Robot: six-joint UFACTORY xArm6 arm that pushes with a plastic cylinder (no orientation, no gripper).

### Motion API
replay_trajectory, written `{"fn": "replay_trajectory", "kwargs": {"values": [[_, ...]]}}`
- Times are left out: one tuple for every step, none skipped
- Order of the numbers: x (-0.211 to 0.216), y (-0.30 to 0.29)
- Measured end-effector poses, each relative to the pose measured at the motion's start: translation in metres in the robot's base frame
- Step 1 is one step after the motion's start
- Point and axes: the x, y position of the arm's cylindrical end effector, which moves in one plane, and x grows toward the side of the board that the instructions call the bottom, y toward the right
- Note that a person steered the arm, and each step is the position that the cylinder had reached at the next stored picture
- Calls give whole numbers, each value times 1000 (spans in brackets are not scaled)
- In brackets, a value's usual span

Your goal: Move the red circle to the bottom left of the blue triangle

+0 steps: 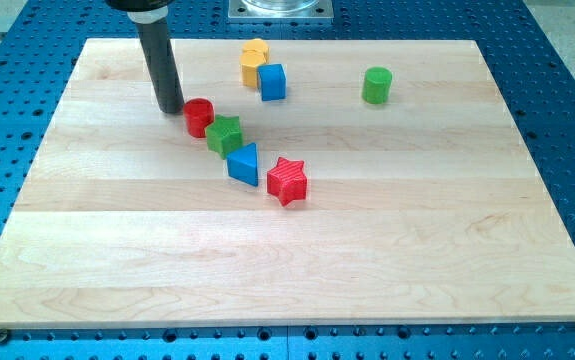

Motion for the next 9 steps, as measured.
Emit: {"fn": "replay_trajectory", "kwargs": {"values": [[3,27],[24,46],[44,61],[44,73],[37,84],[32,89],[60,78],[105,53],[148,45]]}}
